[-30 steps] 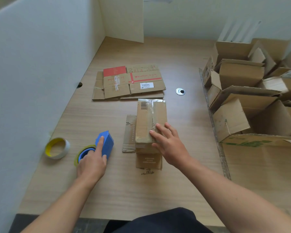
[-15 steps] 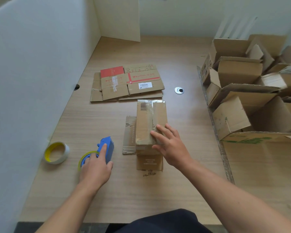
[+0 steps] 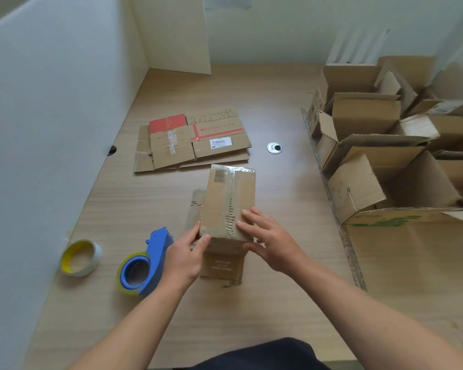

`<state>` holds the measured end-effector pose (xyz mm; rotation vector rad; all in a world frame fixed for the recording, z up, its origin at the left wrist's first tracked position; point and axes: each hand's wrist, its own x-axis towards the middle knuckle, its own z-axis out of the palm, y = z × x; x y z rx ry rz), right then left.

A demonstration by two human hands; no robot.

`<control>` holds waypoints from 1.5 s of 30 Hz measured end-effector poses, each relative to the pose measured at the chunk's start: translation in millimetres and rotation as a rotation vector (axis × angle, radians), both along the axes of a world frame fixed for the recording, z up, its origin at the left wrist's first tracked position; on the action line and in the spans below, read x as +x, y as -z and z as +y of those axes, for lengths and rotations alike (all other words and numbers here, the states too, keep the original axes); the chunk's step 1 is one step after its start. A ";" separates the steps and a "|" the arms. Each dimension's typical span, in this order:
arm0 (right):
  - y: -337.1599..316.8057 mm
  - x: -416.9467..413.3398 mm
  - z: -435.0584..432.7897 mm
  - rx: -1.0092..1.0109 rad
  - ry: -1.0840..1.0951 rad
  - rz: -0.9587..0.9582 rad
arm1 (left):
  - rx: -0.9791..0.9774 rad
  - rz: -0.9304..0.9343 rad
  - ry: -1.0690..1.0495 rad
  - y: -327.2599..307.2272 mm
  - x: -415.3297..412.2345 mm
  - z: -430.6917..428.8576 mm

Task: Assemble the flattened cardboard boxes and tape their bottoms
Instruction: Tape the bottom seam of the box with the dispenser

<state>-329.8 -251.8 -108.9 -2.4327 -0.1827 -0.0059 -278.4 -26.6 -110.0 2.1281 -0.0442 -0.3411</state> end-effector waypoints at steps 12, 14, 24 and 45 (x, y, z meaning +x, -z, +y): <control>5.0 4.9 -2.4 -0.100 -0.048 -0.067 | -0.020 0.096 -0.154 5.3 2.0 -18.0; 4.7 4.2 -0.1 -0.084 -0.028 -0.054 | -0.023 0.096 -0.158 2.8 3.6 -19.6; -25.6 5.5 -5.6 -0.175 -0.026 -0.153 | -0.217 0.245 -0.168 -2.5 -3.6 -28.4; -11.8 10.8 -82.0 0.570 0.588 0.330 | 0.069 0.082 -0.004 -5.1 8.2 -38.6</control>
